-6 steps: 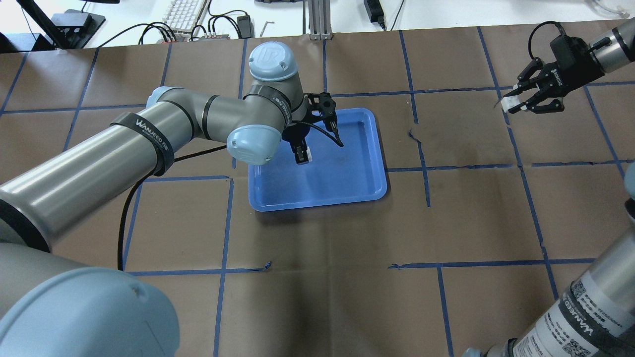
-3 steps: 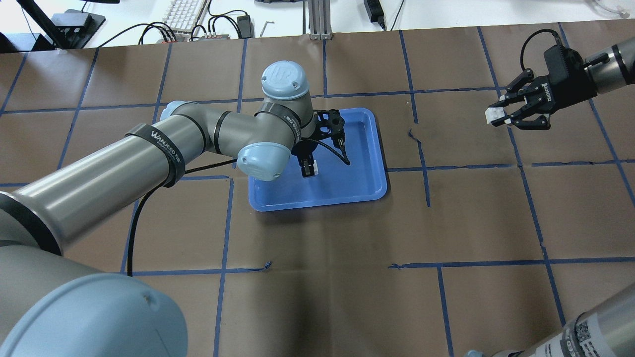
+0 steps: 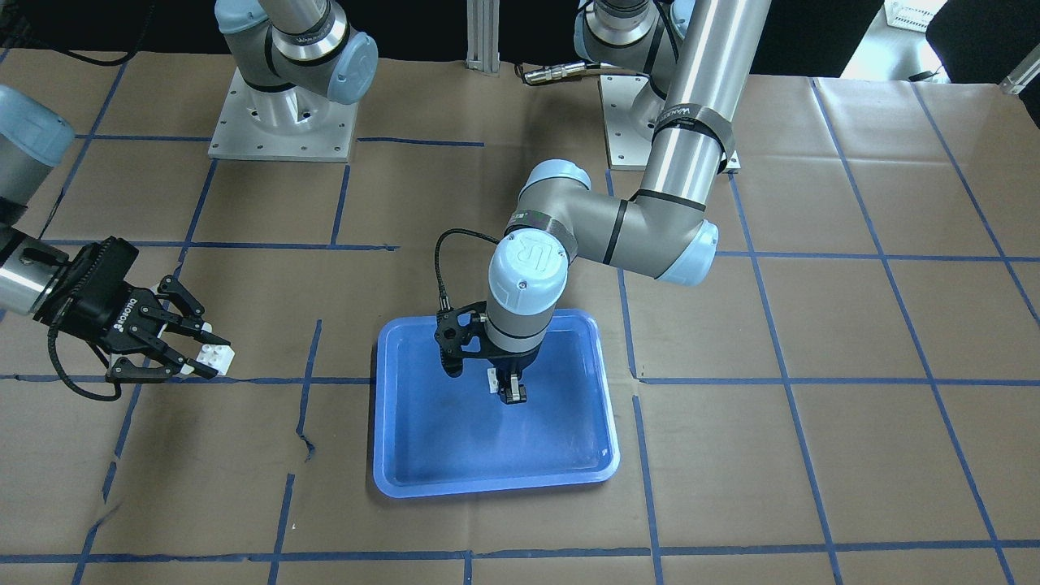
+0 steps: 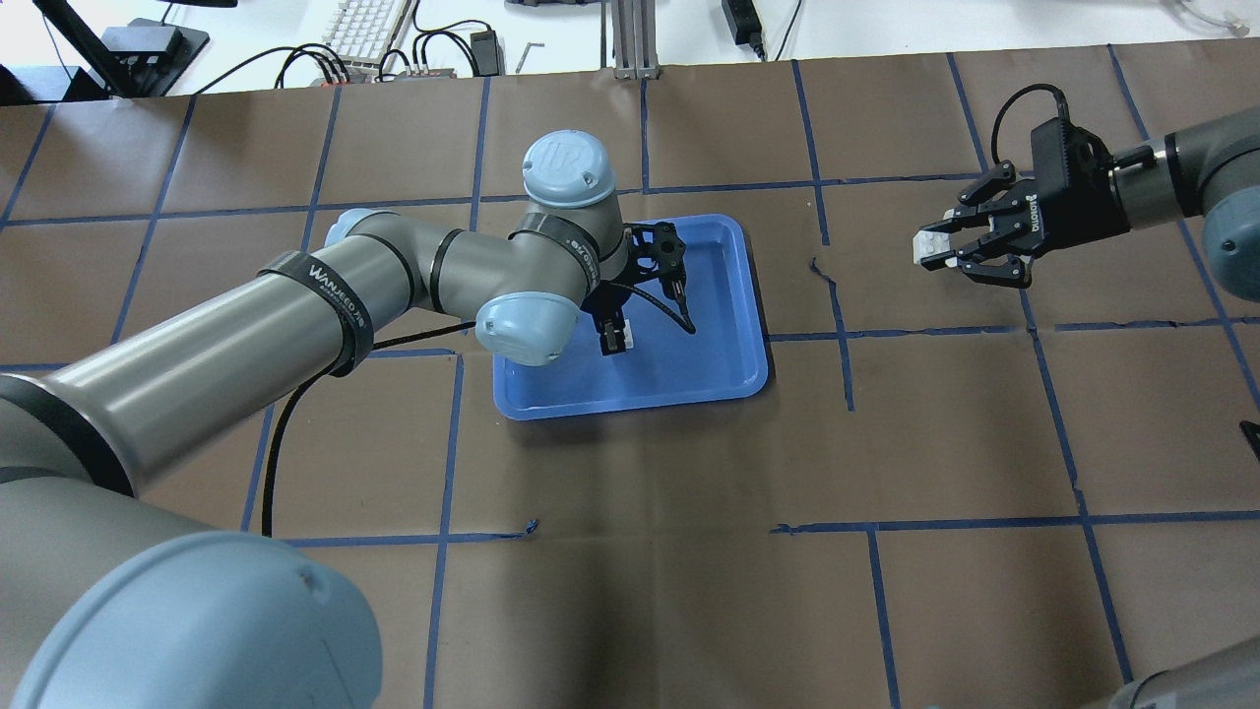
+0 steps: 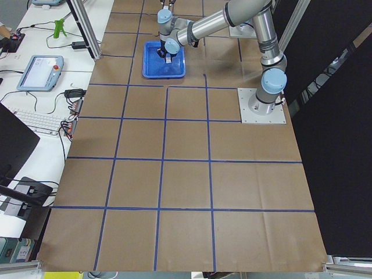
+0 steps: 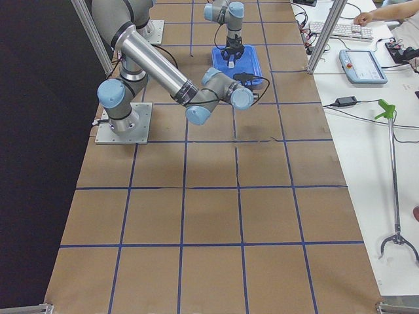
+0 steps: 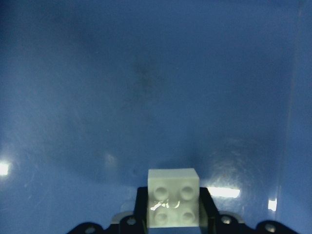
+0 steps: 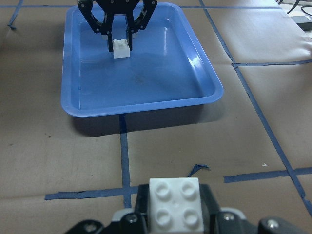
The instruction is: Assemble white blocks and place on blue tray
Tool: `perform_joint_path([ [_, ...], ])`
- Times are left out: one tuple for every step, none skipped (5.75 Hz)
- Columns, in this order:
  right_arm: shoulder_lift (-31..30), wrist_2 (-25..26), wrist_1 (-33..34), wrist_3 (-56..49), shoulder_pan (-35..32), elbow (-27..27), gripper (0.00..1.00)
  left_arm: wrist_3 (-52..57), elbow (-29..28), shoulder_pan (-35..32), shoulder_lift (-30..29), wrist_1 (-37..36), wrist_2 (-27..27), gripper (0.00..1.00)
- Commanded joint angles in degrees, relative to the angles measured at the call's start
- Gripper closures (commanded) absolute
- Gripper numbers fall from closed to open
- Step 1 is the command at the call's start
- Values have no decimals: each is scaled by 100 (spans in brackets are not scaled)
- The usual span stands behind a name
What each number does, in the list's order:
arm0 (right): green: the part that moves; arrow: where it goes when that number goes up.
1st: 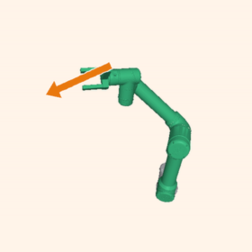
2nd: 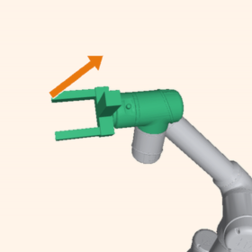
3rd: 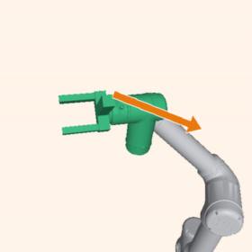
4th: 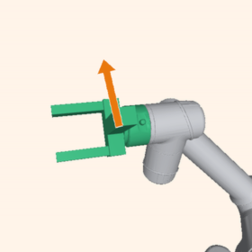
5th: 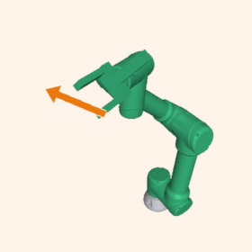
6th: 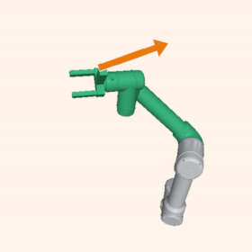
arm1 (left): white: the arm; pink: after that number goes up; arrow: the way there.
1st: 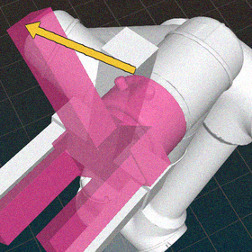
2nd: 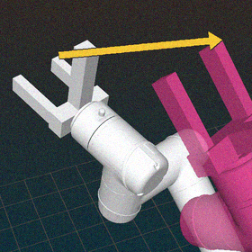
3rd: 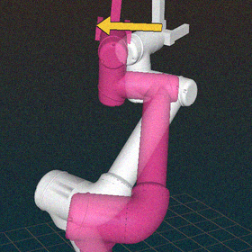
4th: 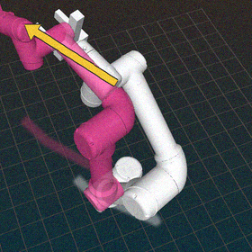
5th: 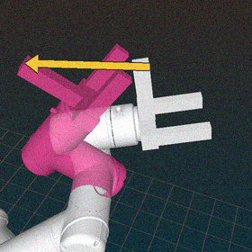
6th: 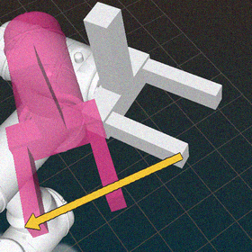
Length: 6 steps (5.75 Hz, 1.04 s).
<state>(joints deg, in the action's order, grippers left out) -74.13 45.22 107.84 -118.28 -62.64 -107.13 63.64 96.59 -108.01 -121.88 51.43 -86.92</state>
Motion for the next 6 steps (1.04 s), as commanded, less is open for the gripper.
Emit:
perform_joint_path([
  [-31,-4,36,60,-38,-27,80,8,-8,0,-12,-10,-9,1],
  [-31,-4,36,60,-46,-27,80,8,-26,8,119,25,-9,0],
  [-23,-4,36,60,-38,-18,80,8,-200,61,312,364,-1,0],
  [-31,-13,36,60,-46,-18,80,26,-341,226,818,994,8,0],
  [-31,-13,36,68,-47,-18,80,-61,-629,489,1345,2097,26,0],
  [-40,-13,36,68,-55,-18,80,-114,-919,692,1760,3022,34,0],
])
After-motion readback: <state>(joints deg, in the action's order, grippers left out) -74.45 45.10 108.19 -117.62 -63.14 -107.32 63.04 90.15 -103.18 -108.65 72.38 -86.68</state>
